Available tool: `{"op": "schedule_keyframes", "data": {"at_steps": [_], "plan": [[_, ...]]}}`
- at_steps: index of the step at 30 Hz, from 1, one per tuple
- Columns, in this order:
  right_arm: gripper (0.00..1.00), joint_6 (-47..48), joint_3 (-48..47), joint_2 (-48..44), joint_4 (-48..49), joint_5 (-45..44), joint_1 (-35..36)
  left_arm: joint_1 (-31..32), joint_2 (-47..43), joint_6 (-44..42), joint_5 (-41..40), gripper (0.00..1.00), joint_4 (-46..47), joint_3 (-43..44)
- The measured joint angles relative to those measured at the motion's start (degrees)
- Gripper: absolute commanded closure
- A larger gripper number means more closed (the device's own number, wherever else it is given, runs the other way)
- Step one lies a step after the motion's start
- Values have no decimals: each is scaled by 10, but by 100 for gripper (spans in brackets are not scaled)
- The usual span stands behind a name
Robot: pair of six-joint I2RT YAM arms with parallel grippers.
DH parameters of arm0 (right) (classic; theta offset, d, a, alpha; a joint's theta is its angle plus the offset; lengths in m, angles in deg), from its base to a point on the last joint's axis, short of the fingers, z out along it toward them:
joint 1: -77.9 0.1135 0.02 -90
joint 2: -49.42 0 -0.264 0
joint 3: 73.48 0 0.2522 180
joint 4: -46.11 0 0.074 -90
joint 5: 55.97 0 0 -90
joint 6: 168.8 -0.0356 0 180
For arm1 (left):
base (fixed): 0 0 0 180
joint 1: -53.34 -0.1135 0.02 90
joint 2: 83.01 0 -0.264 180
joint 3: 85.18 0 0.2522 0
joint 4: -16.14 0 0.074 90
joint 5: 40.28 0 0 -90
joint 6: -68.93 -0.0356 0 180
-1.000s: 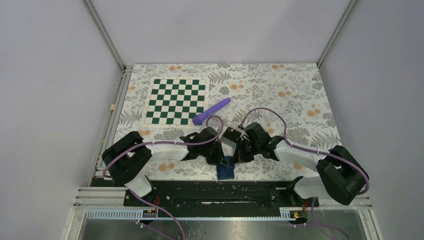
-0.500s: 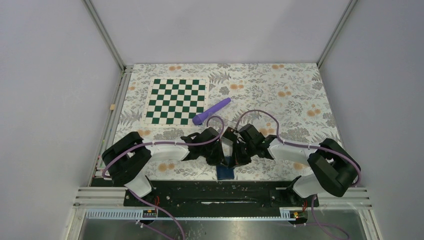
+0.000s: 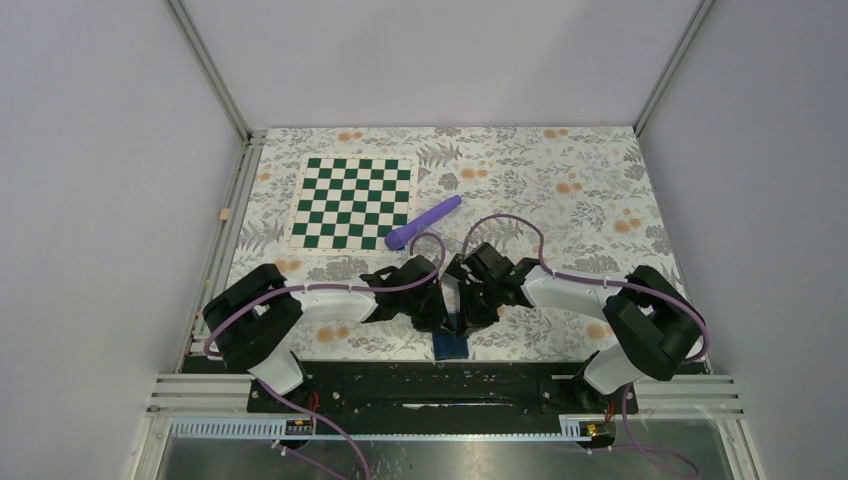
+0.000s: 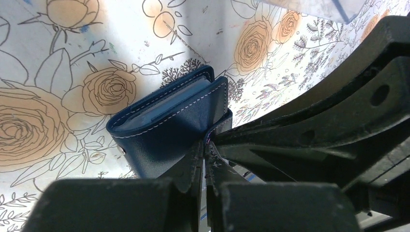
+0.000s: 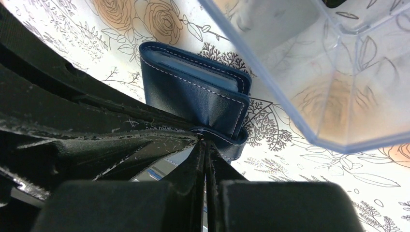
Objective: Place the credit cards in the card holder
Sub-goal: Close the card holder at the center of the board.
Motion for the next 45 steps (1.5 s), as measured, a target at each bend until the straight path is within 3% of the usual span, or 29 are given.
{"op": "schedule_keyframes", "data": {"at_steps": [11,28,38,45], "plan": [[100,7,-41,27,-50,-13,9,-6,3,6,12,100,6,-2],[100,7,-10,-92,-17,-79,32,9,-29,-12,-12,100,-32,-6],[100,9,-27,9,-3,-73,32,11,-29,-13,-12,100,-32,-6],[100,13,-43,26,-12,-74,33,13,-29,-12,-12,100,-32,-6]]}}
